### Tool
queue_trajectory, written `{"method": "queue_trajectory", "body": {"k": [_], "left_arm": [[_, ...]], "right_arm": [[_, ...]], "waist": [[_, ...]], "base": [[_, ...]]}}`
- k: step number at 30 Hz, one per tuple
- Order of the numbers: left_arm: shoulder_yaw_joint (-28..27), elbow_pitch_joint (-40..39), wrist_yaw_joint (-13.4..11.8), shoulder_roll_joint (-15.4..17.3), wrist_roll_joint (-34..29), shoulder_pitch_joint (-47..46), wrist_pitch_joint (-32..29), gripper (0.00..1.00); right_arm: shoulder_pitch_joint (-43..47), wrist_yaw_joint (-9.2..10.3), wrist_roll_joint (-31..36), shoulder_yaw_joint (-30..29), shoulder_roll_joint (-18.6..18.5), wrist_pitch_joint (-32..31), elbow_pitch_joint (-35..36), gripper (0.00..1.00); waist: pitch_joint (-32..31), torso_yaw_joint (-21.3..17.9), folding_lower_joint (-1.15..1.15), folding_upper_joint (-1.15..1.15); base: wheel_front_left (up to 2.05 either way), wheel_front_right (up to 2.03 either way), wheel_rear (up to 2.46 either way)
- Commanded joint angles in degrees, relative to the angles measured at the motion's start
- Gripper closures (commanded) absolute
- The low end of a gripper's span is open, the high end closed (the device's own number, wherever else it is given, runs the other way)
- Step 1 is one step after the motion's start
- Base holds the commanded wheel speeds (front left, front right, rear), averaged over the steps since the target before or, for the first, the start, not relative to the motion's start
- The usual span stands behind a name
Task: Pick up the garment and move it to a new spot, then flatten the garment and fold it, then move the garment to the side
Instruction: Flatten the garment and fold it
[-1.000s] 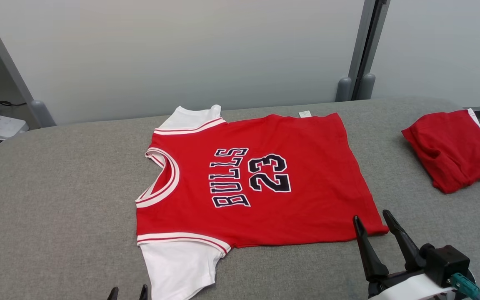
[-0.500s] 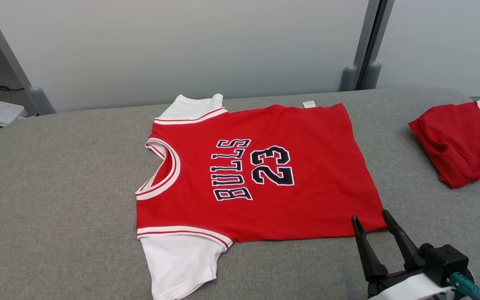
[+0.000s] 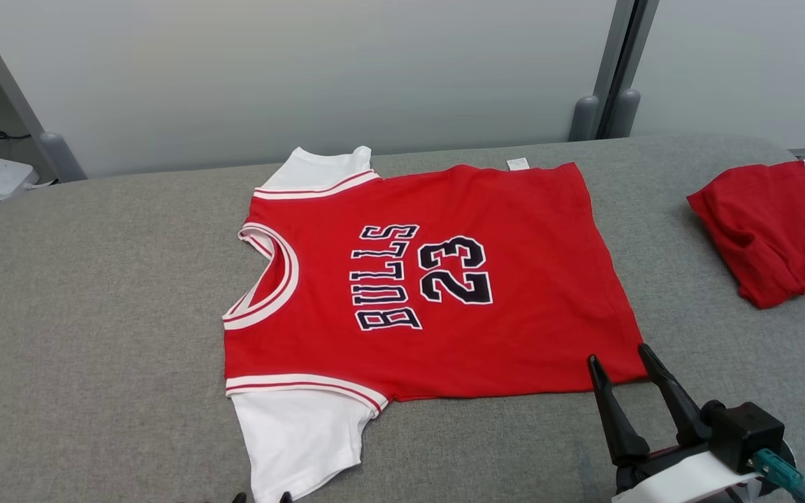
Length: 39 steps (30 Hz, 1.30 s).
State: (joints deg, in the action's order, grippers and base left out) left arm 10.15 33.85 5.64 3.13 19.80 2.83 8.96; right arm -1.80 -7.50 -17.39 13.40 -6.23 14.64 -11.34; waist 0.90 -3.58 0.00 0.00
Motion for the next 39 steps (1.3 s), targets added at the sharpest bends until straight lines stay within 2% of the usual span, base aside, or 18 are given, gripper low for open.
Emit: {"method": "queue_trajectory", "body": {"k": [1, 2, 3, 4, 8, 9, 16, 23, 27, 33, 39], "left_arm": [[-1.7, -0.2, -0.3, 0.6, 0.4, -3.0, 0.9, 0.0], [-1.6, 0.1, -0.3, 0.6, 0.4, -3.3, 1.0, 0.0], [-1.5, 0.5, -0.2, 0.7, 0.5, -3.5, 1.1, 0.08], [-1.4, 0.8, -0.1, 0.7, 0.5, -3.8, 1.1, 0.38], [-0.4, 2.3, 0.3, 0.9, 0.8, -4.5, 0.6, 0.7], [0.0, 2.6, 0.5, 0.9, 0.8, -4.6, 0.3, 1.0], [1.3, 2.2, 1.1, 1.9, 1.6, -4.6, 0.2, 1.0], [0.5, -1.9, 0.1, 4.1, 1.9, -3.8, -0.4, 1.0], [-0.1, -4.6, -0.8, 5.2, 2.0, -3.4, -0.7, 1.0], [-0.3, -7.3, -1.4, 6.3, 2.1, -2.8, -1.6, 1.0], [-0.3, -9.4, -1.8, 6.9, 2.5, -2.1, -2.4, 1.0]], "right_arm": [[-1.9, 0.01, -0.4, 1.2, -0.8, 0.4, 1.5, 0.0], [-1.9, 0.01, -0.4, 1.2, -0.9, 0.4, 1.5, 0.0], [-1.9, 0.01, -0.4, 1.2, -0.9, 0.4, 1.5, 0.0], [-2.0, 0.01, -0.4, 1.2, -0.9, 0.4, 1.5, 0.0], [-2.3, 0.01, -0.5, 1.4, -1.0, 0.4, 1.5, 0.0], [-2.3, 0.01, -0.5, 1.4, -1.0, 0.4, 1.5, 0.0], [-2.1, 0.01, -1.2, 0.4, -1.0, 0.4, 0.5, 0.0], [-4.1, 0.01, -5.0, -5.1, -0.7, 0.4, -13.0, 0.0], [-8.1, 0.01, -8.7, -5.3, -1.2, 0.4, -20.7, 0.0], [-11.5, 0.01, -10.0, -6.8, -2.3, 0.4, -25.7, 0.0], [-12.0, 0.01, -10.7, -6.8, -1.7, 0.4, -28.5, 0.0]], "waist": [[0.1, -0.1, 0.0, 0.0], [0.2, -0.1, 0.0, 0.0], [0.4, -0.1, 0.0, 0.0], [0.5, -0.1, 0.0, 0.0], [0.9, -0.3, 0.0, 0.0], [0.9, -0.4, 0.0, 0.0], [1.1, -0.1, 0.0, 0.0], [2.6, 1.9, 0.0, 0.0], [3.4, 2.8, 0.0, 0.0], [4.0, 3.6, 0.0, 0.0], [4.5, 4.1, 0.0, 0.0]], "base": [[0.0, 0.0, 0.0], [0.0, 0.0, 0.0], [0.0, 0.0, 0.0], [0.0, 0.0, 0.0], [0.0, 0.0, 0.0], [0.0, 0.0, 0.0], [0.0, 0.0, 0.0], [0.0, 0.0, 0.0], [0.0, 0.0, 0.0], [0.0, 0.0, 0.0], [0.0, 0.0, 0.0]]}}
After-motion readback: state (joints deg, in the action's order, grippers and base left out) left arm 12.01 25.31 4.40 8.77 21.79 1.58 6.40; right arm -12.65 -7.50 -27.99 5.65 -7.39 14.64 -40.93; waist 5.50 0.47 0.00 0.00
